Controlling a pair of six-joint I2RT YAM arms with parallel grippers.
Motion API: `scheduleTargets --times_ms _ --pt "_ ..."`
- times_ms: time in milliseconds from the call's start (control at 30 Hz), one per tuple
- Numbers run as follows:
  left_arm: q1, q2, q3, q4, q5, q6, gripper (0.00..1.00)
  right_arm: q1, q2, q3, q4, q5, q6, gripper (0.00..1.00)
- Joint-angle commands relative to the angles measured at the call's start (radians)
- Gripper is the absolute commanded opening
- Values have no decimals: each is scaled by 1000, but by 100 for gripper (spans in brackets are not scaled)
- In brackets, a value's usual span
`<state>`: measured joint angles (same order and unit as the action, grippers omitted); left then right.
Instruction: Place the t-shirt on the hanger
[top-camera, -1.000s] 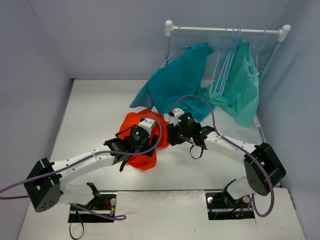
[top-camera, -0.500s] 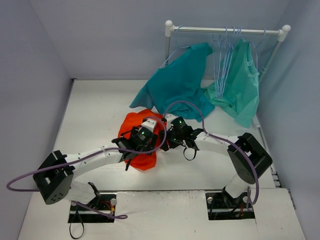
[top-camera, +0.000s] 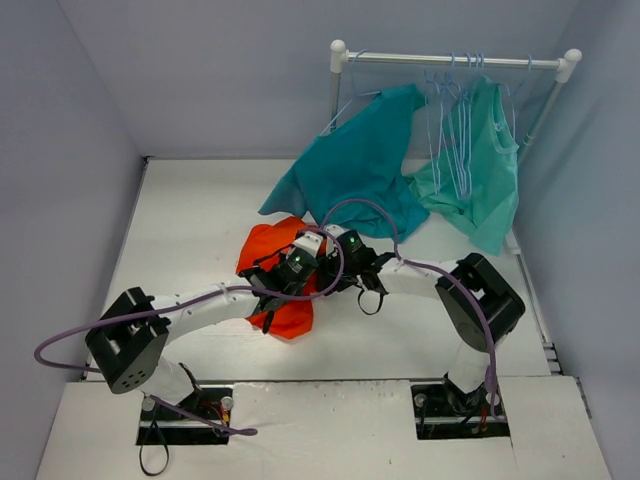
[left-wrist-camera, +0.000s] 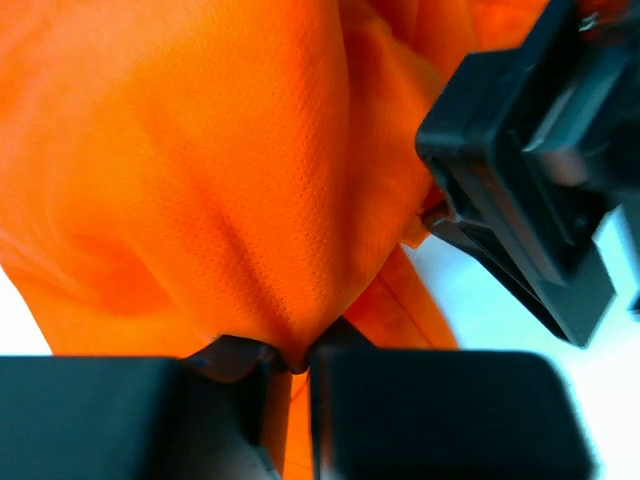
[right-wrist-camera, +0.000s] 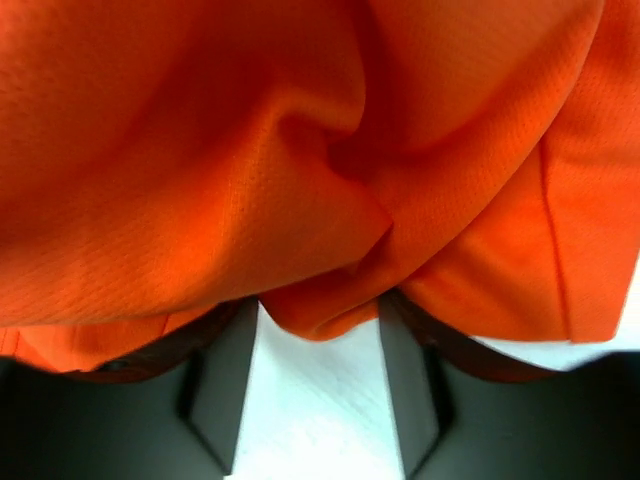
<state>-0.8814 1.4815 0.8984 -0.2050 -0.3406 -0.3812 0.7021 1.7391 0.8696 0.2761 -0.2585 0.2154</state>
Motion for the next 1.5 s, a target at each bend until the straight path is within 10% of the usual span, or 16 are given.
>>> scheduleTargets --times_ms 0,133,467,733,1000,1267,1467 --pt "8 -26 80 11 -46 24 0 2 14 41 38 11 0 31" --pt "11 -77 89 -11 -42 32 0 4 -28 34 37 37 -11 0" --pt "95 -394 214 -264 -11 133 0 3 -422 194 -208 157 -104 0" --pt "188 -503 525 -599 310 196 0 8 -538 504 -436 55 -74 0" --pt "189 -542 356 -659 397 120 0 10 -603 348 -470 7 58 0" --pt "295 -409 260 -592 175 116 66 8 -481 174 -475 154 103 0" --pt "325 -389 293 -485 324 47 70 5 -280 217 -449 207 75 0"
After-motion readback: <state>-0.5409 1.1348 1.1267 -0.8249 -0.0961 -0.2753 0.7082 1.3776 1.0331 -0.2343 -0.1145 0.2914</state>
